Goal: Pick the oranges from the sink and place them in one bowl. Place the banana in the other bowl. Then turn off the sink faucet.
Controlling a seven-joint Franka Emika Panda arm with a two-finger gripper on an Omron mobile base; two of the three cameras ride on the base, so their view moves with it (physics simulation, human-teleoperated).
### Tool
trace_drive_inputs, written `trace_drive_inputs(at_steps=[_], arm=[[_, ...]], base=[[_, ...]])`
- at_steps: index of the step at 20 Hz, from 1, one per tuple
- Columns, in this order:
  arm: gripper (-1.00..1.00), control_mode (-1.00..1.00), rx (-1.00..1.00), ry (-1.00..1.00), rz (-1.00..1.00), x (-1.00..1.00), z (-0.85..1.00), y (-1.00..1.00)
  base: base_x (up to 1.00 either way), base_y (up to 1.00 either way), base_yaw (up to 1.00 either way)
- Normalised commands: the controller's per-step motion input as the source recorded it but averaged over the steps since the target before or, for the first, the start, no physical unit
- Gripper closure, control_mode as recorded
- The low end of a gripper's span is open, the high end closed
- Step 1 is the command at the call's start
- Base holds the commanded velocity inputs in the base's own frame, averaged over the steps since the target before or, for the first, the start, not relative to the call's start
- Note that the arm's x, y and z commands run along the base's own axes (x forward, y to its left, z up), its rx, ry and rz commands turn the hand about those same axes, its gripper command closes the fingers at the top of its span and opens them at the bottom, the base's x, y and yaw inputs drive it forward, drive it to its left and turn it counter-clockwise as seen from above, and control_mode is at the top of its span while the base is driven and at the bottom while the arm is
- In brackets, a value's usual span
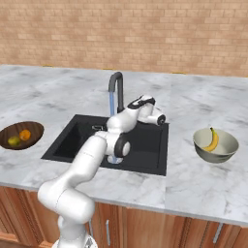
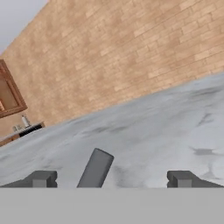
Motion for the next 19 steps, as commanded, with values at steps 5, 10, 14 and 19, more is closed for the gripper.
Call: trace_drive_inputs(at_steps=[5,10,14,19], arm=[[-1.00,-1.00,0.06,0.00,0.45,0.30,-0.19,0.80],[-1.00,-1.00,-0.04,-0.11,0.47,0.06,-0.10,1.00],[-1.00,-1.00,-0.12,-0.11,0.25,0.00,-0.02,1.00],[-1.00,-1.00,-0.13,-0.03,0.08,0.01,0.00,0.78]], base=[[0.00,0.00,0.00],[0.00,0.00,0.00],[0.00,0.00,0.00],[0.00,0.00,0.00]])
